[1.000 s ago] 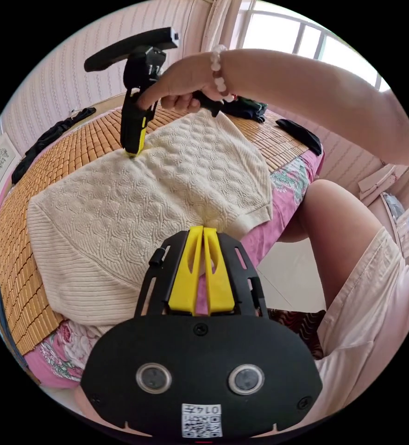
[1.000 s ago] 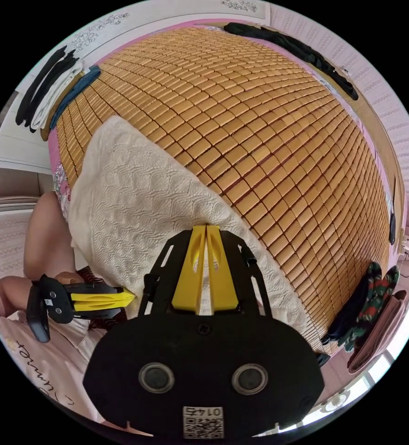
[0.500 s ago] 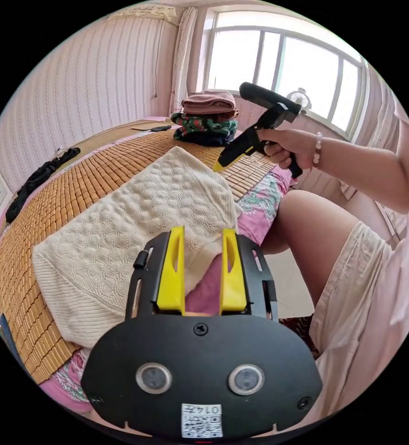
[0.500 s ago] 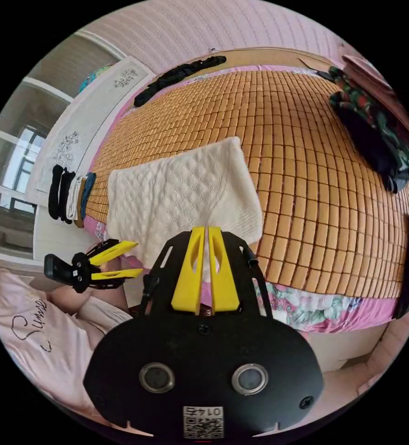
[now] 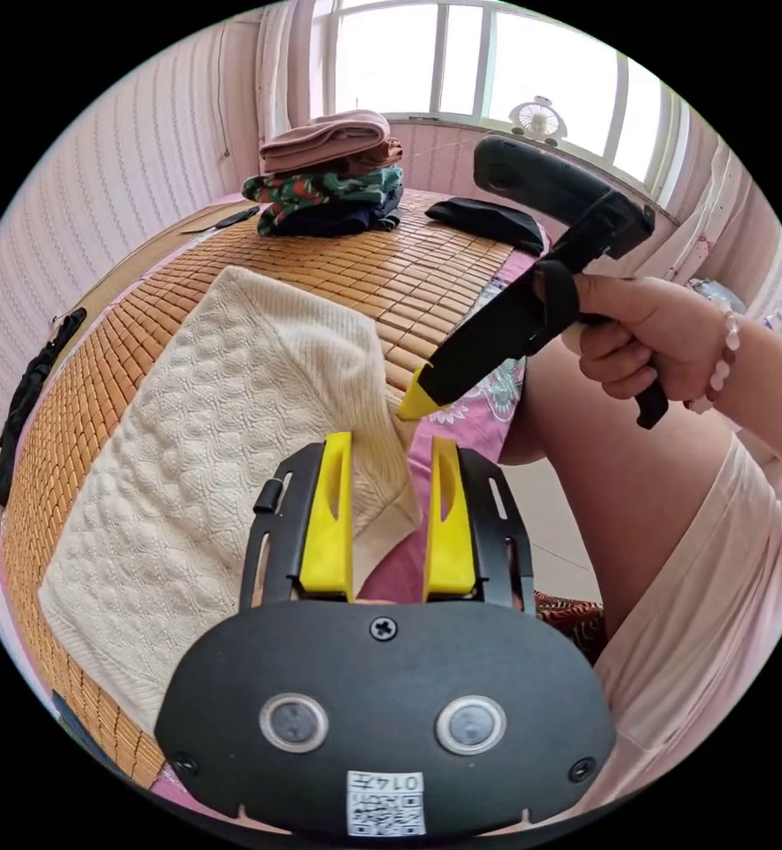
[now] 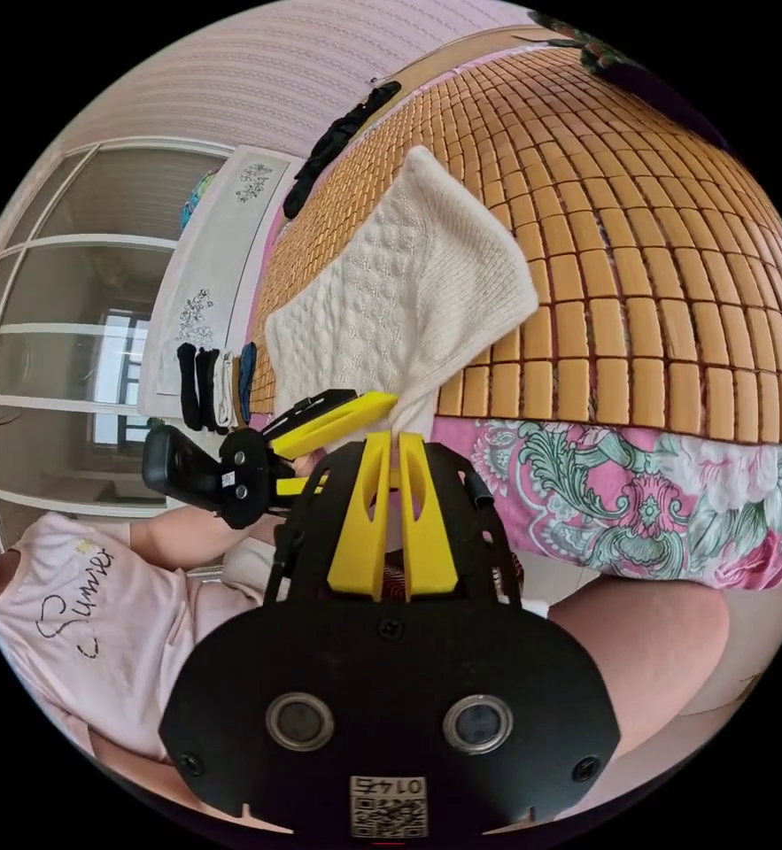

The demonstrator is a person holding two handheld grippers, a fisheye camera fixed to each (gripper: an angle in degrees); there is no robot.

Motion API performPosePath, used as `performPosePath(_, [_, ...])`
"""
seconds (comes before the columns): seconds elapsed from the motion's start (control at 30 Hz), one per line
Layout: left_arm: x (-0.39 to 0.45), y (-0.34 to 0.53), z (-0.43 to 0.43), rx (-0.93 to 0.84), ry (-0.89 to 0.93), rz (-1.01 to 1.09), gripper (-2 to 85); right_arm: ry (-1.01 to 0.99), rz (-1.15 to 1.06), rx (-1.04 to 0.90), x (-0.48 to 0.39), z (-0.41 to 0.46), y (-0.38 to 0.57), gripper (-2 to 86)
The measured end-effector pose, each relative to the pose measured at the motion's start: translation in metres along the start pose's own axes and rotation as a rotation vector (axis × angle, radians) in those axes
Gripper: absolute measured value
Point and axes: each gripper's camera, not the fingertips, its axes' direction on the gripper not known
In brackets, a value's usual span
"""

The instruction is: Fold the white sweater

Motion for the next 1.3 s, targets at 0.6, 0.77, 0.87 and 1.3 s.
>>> performPosePath(0.6, [0.065,0.036,-0.104,0.035,-0.086,-0.025,0.3,-0.444,0.357,0.391,0.084,-0.017,0.092,9.3])
performPosePath(0.77, [0.07,0.033,-0.106,0.067,-0.001,-0.019,0.2,-0.381,0.278,0.37,0.073,-0.047,0.105,5.6])
performPosePath(0.87, [0.075,0.018,-0.107,0.116,0.012,0.042,0.3,-0.309,0.211,0.429,0.057,-0.081,0.117,5.1])
performPosePath(1.3, [0.022,0.055,-0.135,0.212,0.076,-0.163,2.8,0.083,-0.249,0.153,-0.128,-0.051,0.055,6.9])
